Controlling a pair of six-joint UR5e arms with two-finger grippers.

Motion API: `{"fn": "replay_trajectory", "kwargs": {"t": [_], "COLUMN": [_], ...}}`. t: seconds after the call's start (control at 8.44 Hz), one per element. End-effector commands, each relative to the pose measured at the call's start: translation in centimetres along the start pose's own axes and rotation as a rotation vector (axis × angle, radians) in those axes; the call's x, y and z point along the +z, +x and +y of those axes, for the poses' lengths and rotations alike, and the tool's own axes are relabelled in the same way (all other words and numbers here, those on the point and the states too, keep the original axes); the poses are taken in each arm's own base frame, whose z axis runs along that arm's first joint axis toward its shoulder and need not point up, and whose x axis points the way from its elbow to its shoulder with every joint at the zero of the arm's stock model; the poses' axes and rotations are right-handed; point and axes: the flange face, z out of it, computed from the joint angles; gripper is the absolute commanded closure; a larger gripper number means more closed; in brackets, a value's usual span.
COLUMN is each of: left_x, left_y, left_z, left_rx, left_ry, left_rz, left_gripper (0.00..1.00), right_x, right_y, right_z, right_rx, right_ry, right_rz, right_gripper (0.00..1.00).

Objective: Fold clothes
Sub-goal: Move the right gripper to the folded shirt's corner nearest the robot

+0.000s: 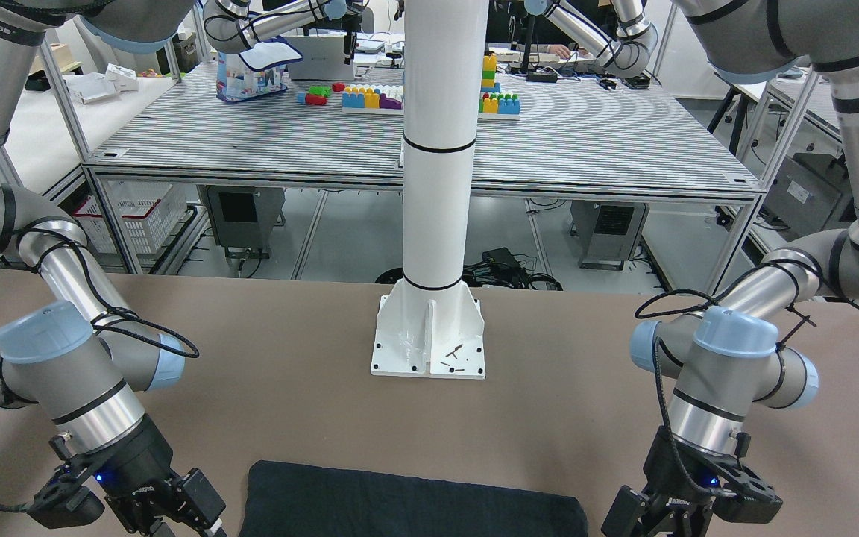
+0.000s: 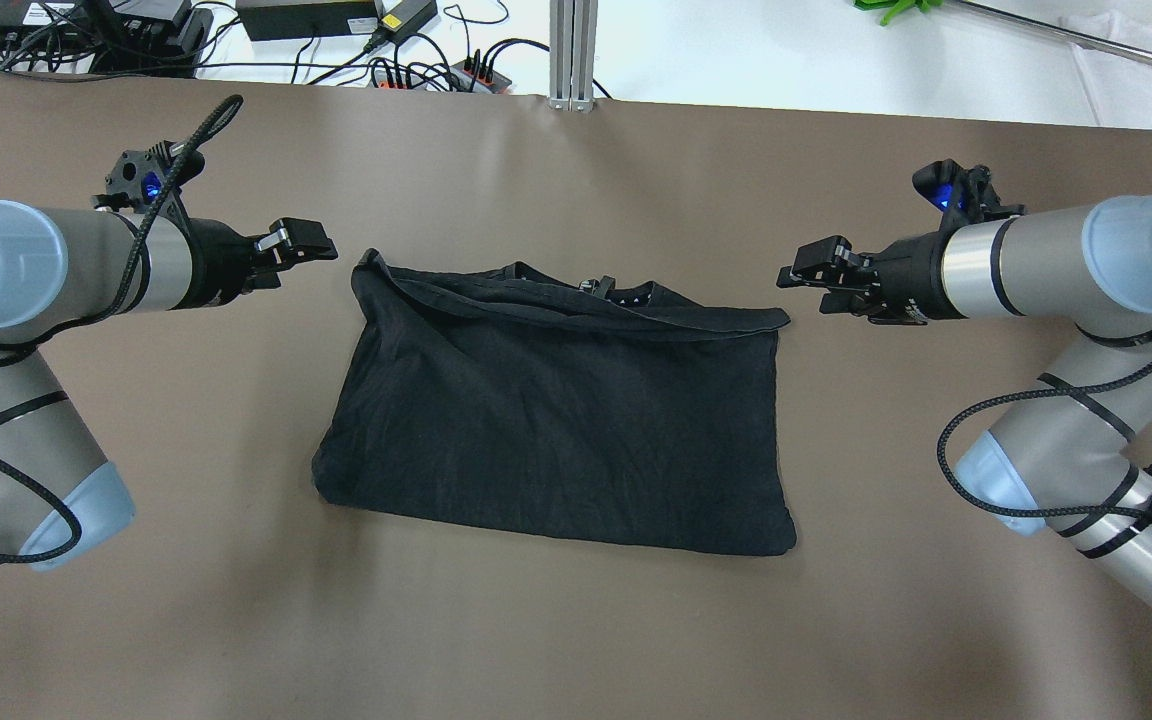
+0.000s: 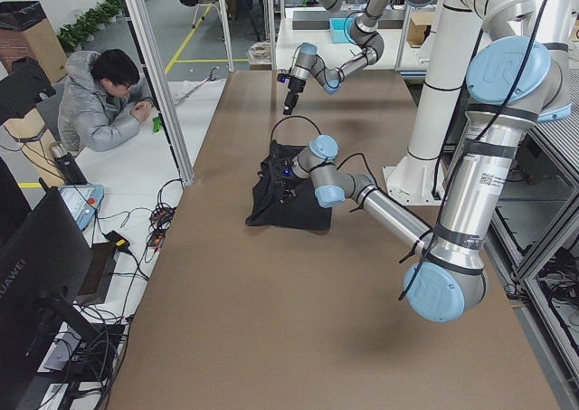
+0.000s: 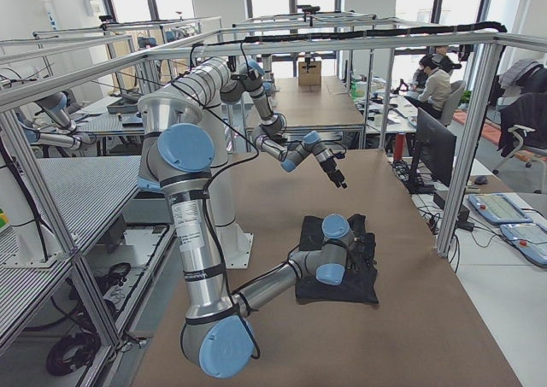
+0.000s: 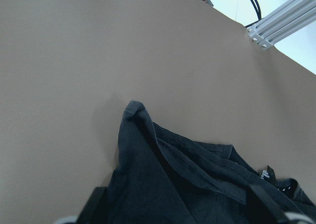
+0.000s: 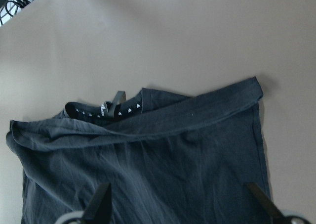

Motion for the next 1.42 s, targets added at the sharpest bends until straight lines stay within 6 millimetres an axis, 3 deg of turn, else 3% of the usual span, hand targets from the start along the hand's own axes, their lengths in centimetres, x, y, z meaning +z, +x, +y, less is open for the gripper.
{"fn": "replay_trajectory", "kwargs": {"t": [0.0, 0.24, 0.47, 1.07, 1.18, 1.3], "left_x": [-0.3, -1.1, -1.2, -1.0, -0.9, -0.8], "left_y": [0.2, 0.5, 0.6, 0.4, 0.3, 0.3], "left_z": [-0.2, -0.2, -0.2, -0.2, -0.3, -0.2], "left_rx": [-0.002, 0.0, 0.0, 0.002, 0.005, 0.01], "left_ry": [0.006, 0.022, 0.027, 0.024, 0.025, 0.024], "left_rz": [0.005, 0.015, 0.018, 0.014, 0.01, 0.009], "left_gripper": [0.0, 0.0, 0.0, 0.0, 0.0, 0.0], "right_x": [4.4, 5.8, 5.5, 9.1, 9.2, 9.2], "right_y": [2.6, 5.6, 7.6, 7.6, 7.6, 7.7], "right_z": [8.1, 11.7, 13.4, 18.9, 18.9, 18.8], "right_rx": [-0.004, 0.062, 0.065, 0.001, 0.001, 0.002], "right_ry": [-0.17, -0.237, -0.264, -0.255, -0.252, -0.247], "right_rz": [0.055, 0.109, 0.136, 0.164, 0.164, 0.166], "right_gripper": [0.07, 0.07, 0.06, 0.07, 0.13, 0.46]}}
